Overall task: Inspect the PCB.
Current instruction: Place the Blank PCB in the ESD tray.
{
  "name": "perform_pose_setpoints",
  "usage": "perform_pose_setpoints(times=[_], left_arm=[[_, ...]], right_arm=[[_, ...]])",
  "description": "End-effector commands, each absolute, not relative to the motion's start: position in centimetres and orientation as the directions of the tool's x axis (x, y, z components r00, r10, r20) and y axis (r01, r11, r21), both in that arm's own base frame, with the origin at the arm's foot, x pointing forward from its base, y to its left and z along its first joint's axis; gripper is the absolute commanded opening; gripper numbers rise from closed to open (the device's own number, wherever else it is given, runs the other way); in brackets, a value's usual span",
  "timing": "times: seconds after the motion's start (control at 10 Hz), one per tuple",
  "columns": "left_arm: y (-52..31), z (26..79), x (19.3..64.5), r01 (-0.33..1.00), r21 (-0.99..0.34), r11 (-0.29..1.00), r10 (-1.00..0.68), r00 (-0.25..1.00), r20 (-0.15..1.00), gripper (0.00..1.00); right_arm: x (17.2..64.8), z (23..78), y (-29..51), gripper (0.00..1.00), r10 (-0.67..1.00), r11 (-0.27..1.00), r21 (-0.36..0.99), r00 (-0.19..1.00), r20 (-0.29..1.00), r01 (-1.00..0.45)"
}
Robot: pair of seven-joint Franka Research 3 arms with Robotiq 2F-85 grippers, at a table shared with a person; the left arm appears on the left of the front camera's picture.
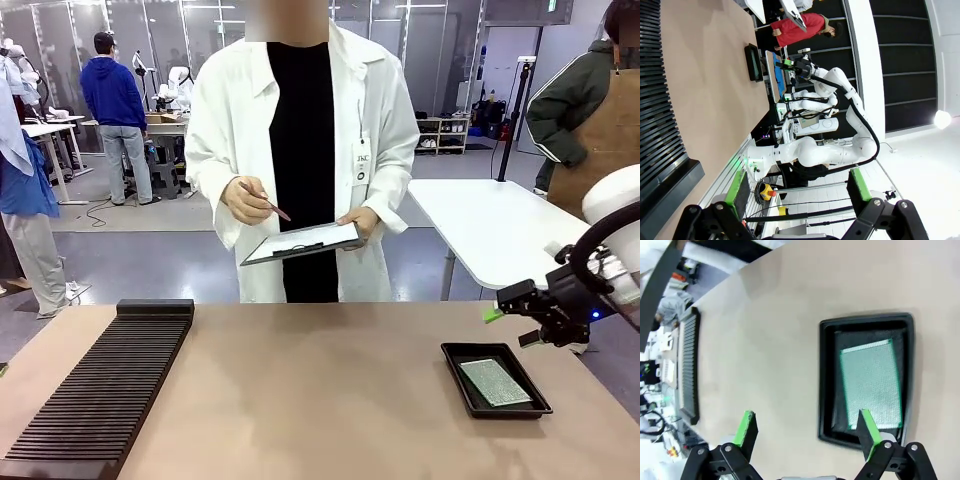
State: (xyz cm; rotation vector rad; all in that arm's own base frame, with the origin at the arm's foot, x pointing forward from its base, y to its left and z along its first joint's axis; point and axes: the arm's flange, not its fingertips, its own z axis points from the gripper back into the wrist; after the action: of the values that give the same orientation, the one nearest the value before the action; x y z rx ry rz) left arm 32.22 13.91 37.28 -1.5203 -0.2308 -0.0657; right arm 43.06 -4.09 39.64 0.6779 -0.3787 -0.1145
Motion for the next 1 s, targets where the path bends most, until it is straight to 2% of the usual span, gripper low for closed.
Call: perform_pose_setpoints(times=[0.0, 0.2, 0.5, 0.9], left_arm=[[13.9, 37.7, 31.9, 0.177, -0.982, 0.059, 0.093, 0.979, 0.182, 1.00], [13.9, 37.7, 31.9, 0.177, -0.982, 0.059, 0.093, 0.979, 0.182, 1.00], [13.9, 37.7, 31.9, 0.177, -0.982, 0.059, 0.093, 0.979, 0.182, 1.00], [13.9, 37.7, 31.9, 0.177, -0.982, 0.059, 0.093, 0.979, 0.182, 1.00]], right_arm=[[40.7, 45.0, -6.4, 1.00, -0.231, 0.683, 0.731, 0.952, 0.200, 0.012], [38.2, 48.9, -10.6, 1.00, -0.230, 0.596, 0.802, 0.965, 0.123, 0.039], [34.8, 51.1, -16.0, 1.00, -0.219, 0.442, 0.892, 0.976, 0.001, 0.098], [30.2, 48.0, -20.8, 1.00, -0.187, 0.251, 0.960, 0.979, -0.080, 0.127]])
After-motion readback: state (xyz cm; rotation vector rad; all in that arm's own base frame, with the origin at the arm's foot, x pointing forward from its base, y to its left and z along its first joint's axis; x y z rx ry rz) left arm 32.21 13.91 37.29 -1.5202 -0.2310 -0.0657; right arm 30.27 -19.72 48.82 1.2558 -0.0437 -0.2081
